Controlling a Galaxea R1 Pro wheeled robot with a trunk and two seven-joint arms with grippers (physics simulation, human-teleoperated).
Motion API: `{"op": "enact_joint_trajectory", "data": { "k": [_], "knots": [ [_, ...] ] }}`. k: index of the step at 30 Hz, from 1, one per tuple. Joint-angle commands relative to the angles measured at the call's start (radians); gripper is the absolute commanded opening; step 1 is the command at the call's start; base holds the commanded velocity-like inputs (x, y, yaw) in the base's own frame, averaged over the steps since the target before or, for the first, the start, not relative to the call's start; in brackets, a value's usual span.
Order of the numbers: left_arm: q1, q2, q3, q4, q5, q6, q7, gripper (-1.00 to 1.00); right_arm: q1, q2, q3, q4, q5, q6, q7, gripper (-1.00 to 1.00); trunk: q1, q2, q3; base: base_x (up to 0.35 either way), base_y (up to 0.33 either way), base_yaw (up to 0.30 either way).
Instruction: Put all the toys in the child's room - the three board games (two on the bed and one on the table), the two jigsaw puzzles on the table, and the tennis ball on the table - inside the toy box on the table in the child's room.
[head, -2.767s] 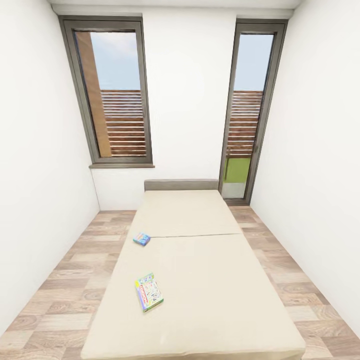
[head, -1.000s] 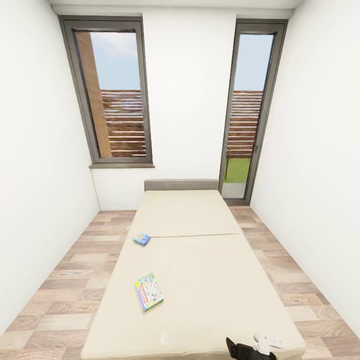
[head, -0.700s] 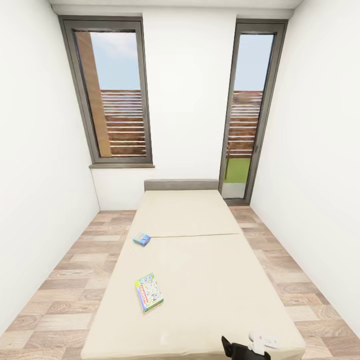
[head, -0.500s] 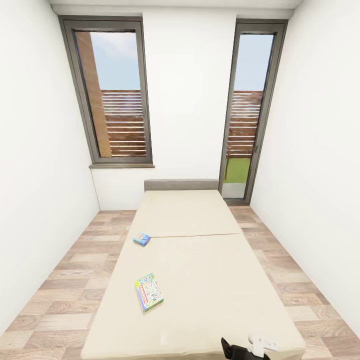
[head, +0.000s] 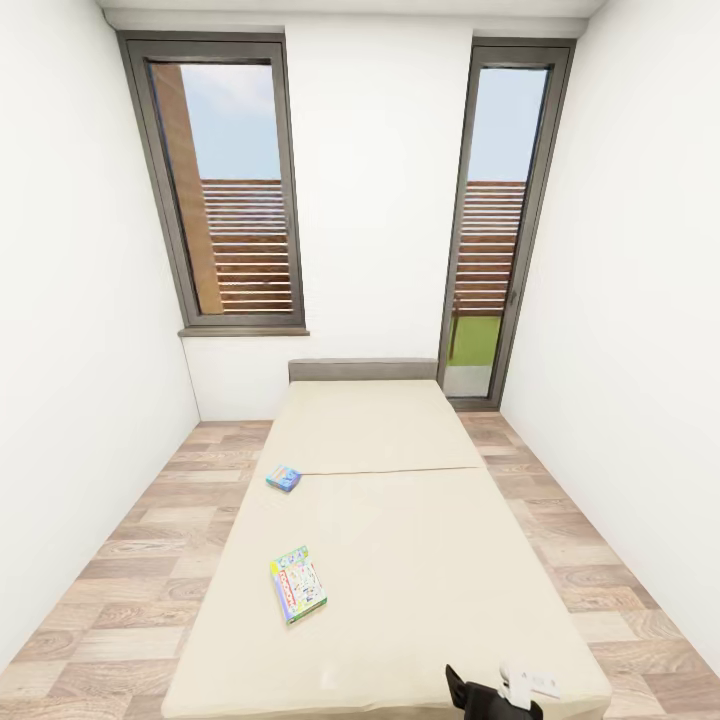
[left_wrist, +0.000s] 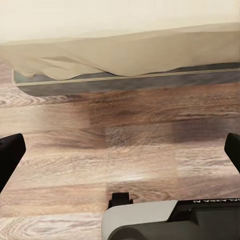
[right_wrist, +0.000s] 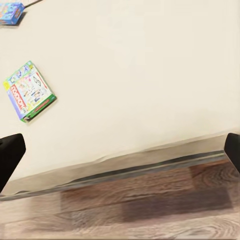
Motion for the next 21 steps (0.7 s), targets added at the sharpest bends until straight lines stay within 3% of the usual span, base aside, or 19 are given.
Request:
{"op": "enact_joint_trajectory", "data": {
  "k": [1,21],
  "knots": [
    [0.0,0.0,-0.002,0.001,-0.001,-0.003,-0.001,1.0,0.0,0.001,-0.003,-0.001,-0.005,0.008,0.004,1.0,0.0,-0.001,0.0,0.0,0.0,0.0],
    [0.0,0.0,-0.002,0.001,-0.003,-0.004,-0.001,1.0,0.0,0.001,-0.003,-0.03,-0.011,0.039,0.004,1.0,0.0,-0.001,0.0,0.0,0.0,0.0]
  ]
}}
